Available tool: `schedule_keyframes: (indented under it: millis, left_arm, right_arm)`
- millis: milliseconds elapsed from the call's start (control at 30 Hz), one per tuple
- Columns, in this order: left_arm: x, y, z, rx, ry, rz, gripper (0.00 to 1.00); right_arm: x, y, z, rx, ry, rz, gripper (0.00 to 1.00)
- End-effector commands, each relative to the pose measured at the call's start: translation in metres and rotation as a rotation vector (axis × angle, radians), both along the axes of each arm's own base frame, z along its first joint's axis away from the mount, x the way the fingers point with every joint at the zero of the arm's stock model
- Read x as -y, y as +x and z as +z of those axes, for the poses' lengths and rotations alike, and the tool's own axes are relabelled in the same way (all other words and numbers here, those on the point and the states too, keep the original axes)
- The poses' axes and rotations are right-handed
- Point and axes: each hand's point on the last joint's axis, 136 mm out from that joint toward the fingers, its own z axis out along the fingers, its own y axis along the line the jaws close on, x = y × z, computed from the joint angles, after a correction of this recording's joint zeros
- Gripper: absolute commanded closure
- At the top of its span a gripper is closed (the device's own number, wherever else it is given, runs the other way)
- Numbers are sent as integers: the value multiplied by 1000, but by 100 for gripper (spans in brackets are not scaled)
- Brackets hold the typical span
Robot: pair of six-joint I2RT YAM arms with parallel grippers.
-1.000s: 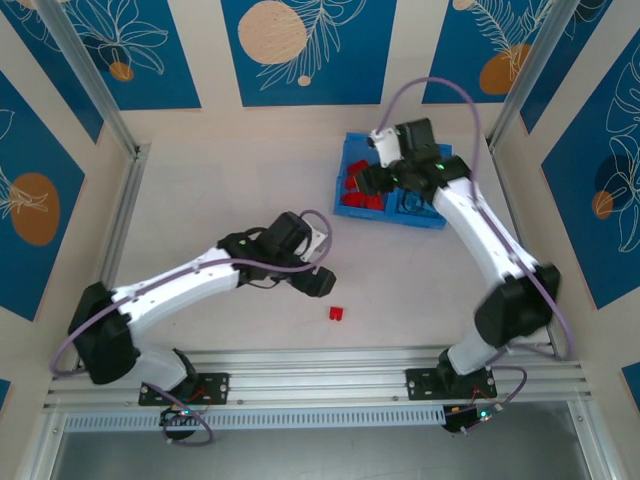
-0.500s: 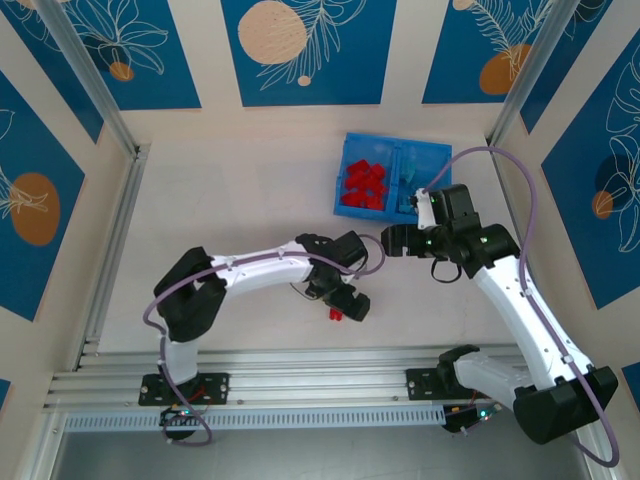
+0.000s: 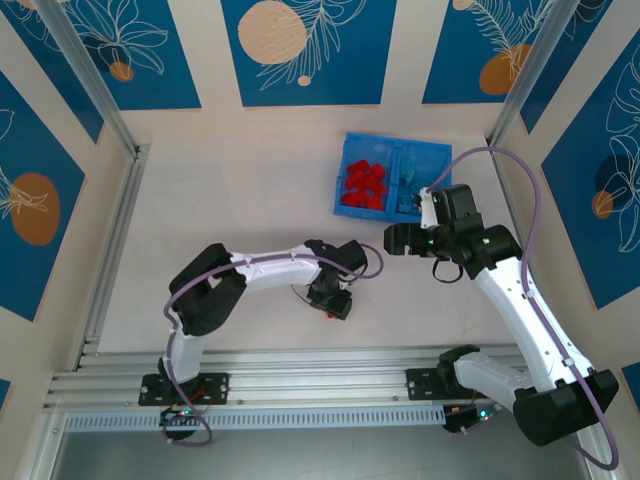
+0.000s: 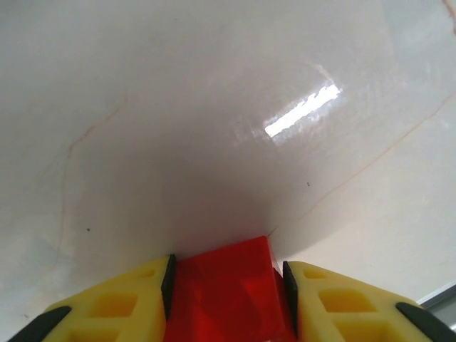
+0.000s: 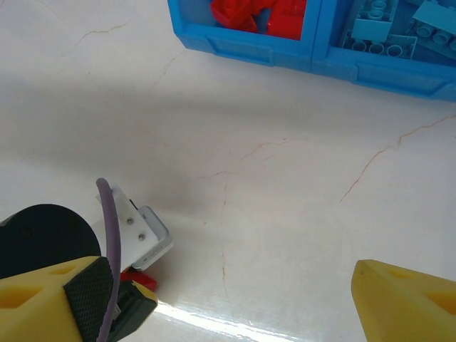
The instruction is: Sort the legos into containers by color
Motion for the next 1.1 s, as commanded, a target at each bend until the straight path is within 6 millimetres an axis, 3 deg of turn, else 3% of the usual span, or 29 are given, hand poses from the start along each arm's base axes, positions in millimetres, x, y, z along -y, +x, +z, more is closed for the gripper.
schedule_keyframes:
  millis: [0,67,167,333,467,633,800,933,1067]
  left_arm:
    - [-6,7,7,51,10,7,69]
    - [-6,17,23,87,-8,16,71]
    - [-4,46,70,192,-81,57,73]
    - [7,124,162,415,-248,115,74]
    - [27,188,204,537,-349,140,77]
    - [51,260,205,627,-375,186,78]
    - [67,314,202,734,-413,248,77]
    - [84,337,200,796,-496,264,74]
    - [90,350,208,839,-542,321,53]
  right_arm:
    - [3,-8,3,-2,10,-17,11]
    - [2,-11,5,-2,21,-10,11]
    - [-7,-15,12,10,71,21,11]
    - [-24,-20,25,49,209,51,11]
    - [-27,-17,28,81,269,26,11]
    - [-23,-14,27,80,266,-14,11]
    - [-14,-19,27,72,234,-46,11]
    - [-9,-23,28,82,228,-71,11]
    - [-6,-26,30,91,224,-78,11]
